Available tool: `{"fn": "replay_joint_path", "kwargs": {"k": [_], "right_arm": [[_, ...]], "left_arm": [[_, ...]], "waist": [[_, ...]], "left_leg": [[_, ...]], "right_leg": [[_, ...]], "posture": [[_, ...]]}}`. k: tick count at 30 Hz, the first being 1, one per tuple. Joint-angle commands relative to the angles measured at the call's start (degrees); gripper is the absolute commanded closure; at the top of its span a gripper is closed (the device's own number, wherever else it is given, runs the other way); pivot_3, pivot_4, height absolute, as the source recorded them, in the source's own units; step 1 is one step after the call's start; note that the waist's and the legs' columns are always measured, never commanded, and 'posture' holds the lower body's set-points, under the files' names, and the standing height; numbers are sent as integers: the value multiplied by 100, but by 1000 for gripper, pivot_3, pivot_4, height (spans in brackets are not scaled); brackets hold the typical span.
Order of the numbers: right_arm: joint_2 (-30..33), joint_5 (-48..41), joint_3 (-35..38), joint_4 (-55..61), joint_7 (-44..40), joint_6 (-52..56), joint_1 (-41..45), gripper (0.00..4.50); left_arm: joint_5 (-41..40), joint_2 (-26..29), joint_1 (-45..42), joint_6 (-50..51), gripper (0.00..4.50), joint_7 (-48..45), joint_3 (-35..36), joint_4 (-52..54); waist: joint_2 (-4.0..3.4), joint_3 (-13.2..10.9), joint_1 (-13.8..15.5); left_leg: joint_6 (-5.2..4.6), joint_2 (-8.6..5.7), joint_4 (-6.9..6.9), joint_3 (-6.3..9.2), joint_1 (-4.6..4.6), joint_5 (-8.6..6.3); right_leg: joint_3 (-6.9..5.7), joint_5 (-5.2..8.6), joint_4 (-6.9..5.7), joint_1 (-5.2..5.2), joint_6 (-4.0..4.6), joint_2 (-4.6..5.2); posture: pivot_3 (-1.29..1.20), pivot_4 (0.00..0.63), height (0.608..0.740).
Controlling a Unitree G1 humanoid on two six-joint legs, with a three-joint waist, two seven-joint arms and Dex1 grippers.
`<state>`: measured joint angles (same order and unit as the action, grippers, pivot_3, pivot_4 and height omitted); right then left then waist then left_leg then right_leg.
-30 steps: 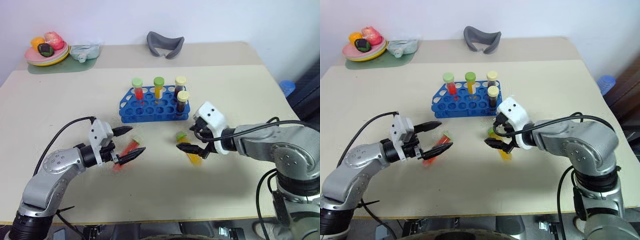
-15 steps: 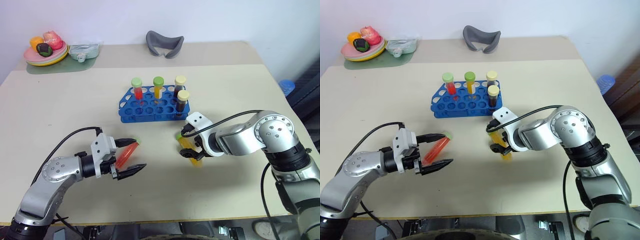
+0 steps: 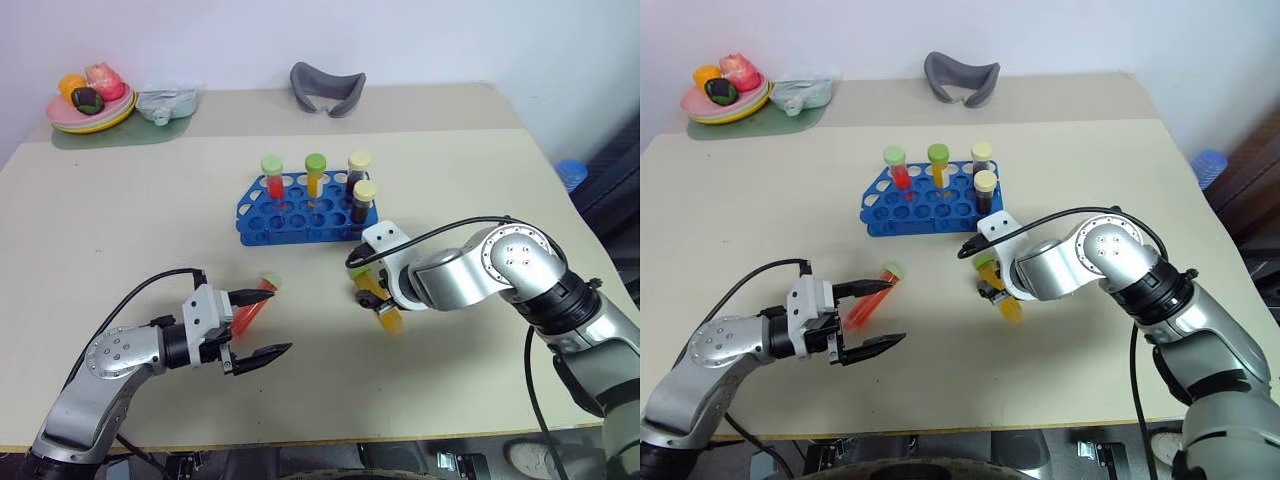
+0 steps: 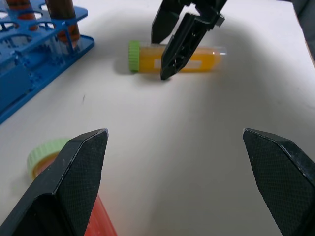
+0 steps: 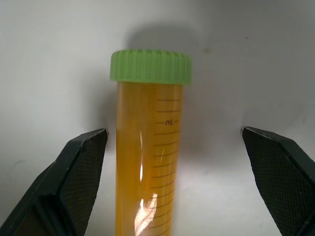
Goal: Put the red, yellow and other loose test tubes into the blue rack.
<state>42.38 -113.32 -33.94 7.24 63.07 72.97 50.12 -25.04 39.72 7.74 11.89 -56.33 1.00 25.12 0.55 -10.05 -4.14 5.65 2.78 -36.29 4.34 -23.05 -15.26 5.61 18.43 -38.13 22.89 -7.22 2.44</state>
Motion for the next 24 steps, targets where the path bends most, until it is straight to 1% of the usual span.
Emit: {"fn": "replay_joint_path", "kwargs": {"k": [1,4,6,7,8,10,11,12,16,24], "right_arm": [[-36,32,-202,-278,178,71,84,74],[-75,32,-232,-413,138,134,169,74],[-99,32,-232,-465,90,169,191,590],[-112,32,-224,-481,66,182,190,907],[-129,32,-214,-494,51,189,188,1317],[-167,32,-191,-518,20,196,190,2237],[-188,32,-176,-530,7,197,195,2790],[-206,32,-161,-546,2,197,200,3208],[-237,32,-92,-546,-7,181,185,3208],[-194,32,27,-361,-27,96,267,3208]], "left_arm": [[28,-21,33,-166,0,-45,9,15],[34,-25,3,-143,0,-21,4,26],[13,-18,-58,-36,0,32,1,106],[-1,-12,-85,21,0,60,0,153],[-16,-6,-115,83,0,89,-3,200],[-34,4,-178,194,0,140,-13,269],[-44,7,-214,253,0,163,-17,303],[-60,10,-258,323,0,191,-20,341],[-99,12,-340,519,0,247,-5,464],[-132,39,-320,520,0,260,145,359]], "waist": [[0,1,1],[1,1,4],[0,1,11],[0,2,14],[0,2,18],[1,2,19],[1,2,20],[1,2,21],[1,2,19],[1,2,19]], "left_leg": [[0,0,0,0,1,0],[0,0,0,0,1,0],[0,0,0,0,1,0],[0,0,0,0,1,0],[0,0,0,0,1,0],[0,0,0,0,-1,0],[0,-1,0,0,-2,0],[0,-1,0,0,-2,0],[0,-1,0,0,-2,0],[0,-1,1,0,-2,0]], "right_leg": [[0,0,0,-1,0,0],[0,0,1,-2,0,0],[0,0,0,-2,0,0],[0,0,0,-2,0,0],[0,0,1,-2,0,0],[0,0,2,-2,0,1],[0,0,3,-3,0,2],[0,0,3,-3,0,2],[0,0,3,-2,0,2],[0,0,3,-1,0,1]], "posture": [[0,150,740],[0,150,740],[0,150,740],[0,150,740],[0,150,740],[0,150,740],[0,150,740],[0,150,740],[0,150,740],[0,150,740]]}}
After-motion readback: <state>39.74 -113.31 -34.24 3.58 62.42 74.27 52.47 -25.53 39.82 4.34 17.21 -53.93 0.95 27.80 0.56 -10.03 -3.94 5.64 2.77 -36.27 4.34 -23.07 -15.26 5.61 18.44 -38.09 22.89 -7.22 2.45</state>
